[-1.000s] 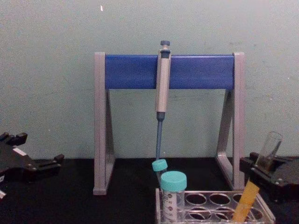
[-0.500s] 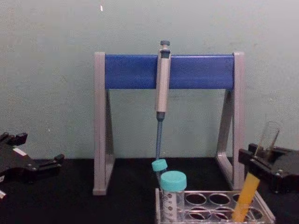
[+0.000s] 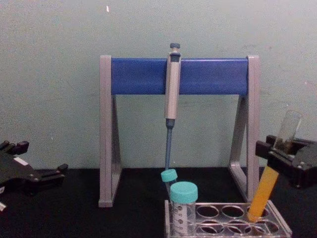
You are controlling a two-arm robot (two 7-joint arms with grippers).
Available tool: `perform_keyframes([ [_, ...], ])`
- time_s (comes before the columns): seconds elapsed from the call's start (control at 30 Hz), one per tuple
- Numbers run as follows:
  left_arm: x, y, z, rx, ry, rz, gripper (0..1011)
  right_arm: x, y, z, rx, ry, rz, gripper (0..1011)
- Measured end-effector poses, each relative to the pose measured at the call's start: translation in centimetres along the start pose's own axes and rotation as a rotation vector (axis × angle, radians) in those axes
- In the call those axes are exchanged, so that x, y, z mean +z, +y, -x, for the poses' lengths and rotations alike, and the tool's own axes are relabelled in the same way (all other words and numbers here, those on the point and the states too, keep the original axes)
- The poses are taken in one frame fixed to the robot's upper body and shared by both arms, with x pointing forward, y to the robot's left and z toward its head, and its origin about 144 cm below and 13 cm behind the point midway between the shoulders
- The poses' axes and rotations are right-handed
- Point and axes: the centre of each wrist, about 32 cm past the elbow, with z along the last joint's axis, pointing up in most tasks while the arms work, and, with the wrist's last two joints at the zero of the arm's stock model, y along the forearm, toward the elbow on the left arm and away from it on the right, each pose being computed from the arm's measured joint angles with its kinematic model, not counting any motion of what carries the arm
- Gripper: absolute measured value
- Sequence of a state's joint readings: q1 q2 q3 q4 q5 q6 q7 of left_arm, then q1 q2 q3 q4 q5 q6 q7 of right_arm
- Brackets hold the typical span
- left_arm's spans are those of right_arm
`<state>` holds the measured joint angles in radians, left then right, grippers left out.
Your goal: Pick up the test tube from the test tube rack, shake it, then place it back into the test tube rack.
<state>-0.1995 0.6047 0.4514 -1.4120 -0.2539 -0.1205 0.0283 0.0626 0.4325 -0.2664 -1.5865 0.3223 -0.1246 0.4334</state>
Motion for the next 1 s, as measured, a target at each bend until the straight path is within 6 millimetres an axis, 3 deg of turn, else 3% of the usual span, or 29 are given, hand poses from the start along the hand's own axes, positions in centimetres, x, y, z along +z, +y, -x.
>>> perform_keyframes([
  [0.67,0.0,0.0,0.0,0.0,0.0,0.0,1001,2.6,-0.8,0.1,0.016,0.001,-0.033,223],
  [1.0,0.0,0.0,0.0,0.0,0.0,0.0,1001,2.8,-1.0,0.3,0.025,-0.001,-0.038,223],
])
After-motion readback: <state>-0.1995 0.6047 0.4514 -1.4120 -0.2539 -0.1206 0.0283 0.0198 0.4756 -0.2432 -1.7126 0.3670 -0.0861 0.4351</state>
